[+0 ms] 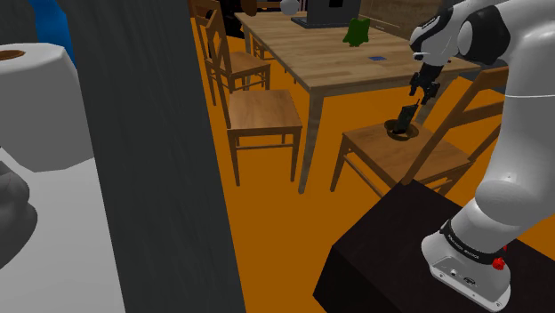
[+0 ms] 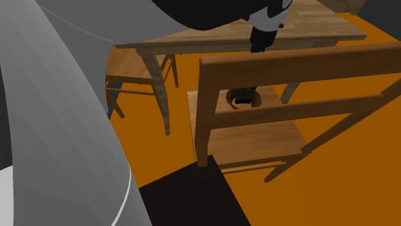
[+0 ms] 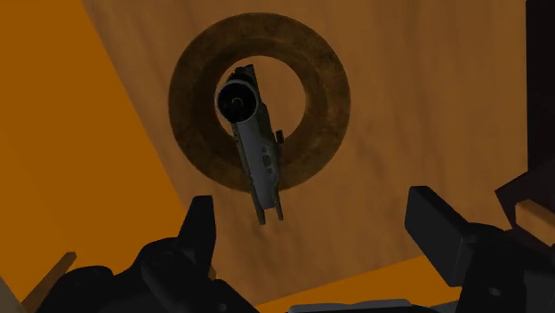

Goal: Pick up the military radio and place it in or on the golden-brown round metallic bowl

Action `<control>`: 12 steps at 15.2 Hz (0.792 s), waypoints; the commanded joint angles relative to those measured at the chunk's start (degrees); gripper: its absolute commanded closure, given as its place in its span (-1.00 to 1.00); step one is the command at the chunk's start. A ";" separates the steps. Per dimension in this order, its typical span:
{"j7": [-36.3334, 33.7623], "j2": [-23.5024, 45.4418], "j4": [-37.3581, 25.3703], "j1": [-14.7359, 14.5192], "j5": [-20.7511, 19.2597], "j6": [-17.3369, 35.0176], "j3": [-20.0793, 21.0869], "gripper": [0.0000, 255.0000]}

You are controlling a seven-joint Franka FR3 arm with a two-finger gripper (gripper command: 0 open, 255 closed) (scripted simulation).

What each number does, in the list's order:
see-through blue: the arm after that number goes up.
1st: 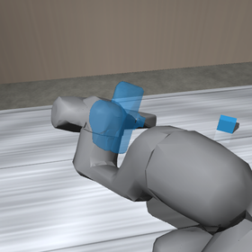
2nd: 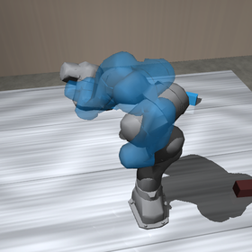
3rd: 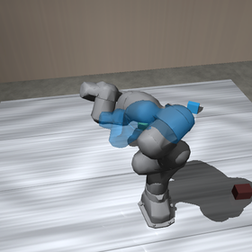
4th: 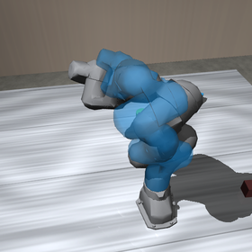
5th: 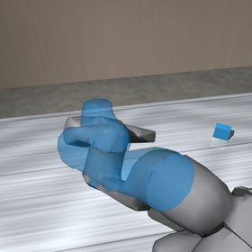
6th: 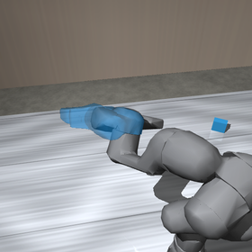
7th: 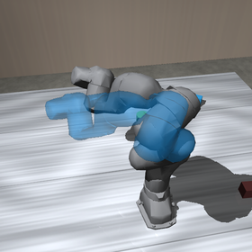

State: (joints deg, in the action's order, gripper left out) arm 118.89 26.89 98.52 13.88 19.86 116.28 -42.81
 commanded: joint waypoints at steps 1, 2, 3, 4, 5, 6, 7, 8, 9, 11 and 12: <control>-0.66 2.81 -0.99 -0.29 0.72 2.24 1.10 -1.00; -1.07 1.99 -1.82 -0.57 0.06 0.75 0.62 -1.00; -1.42 1.27 -2.74 -0.89 -0.50 -0.79 0.08 -1.00; -1.71 0.72 -3.52 -1.06 -0.96 -2.02 -0.25 -1.00; -1.71 0.72 -3.52 -1.07 -0.95 -2.02 -0.26 -1.00; -1.69 0.74 -3.53 -1.11 -0.92 -2.03 -0.32 -1.00; -1.69 0.74 -3.53 -1.11 -0.92 -2.03 -0.31 -1.00; -1.69 0.74 -3.53 -1.12 -0.91 -2.03 -0.33 -1.00; -1.68 0.75 -3.53 -1.13 -0.90 -2.03 -0.34 -1.00; -1.73 0.70 -3.52 -1.03 -0.98 -2.02 -0.22 -1.00; -1.71 0.72 -3.52 -1.07 -0.95 -2.02 -0.27 -1.00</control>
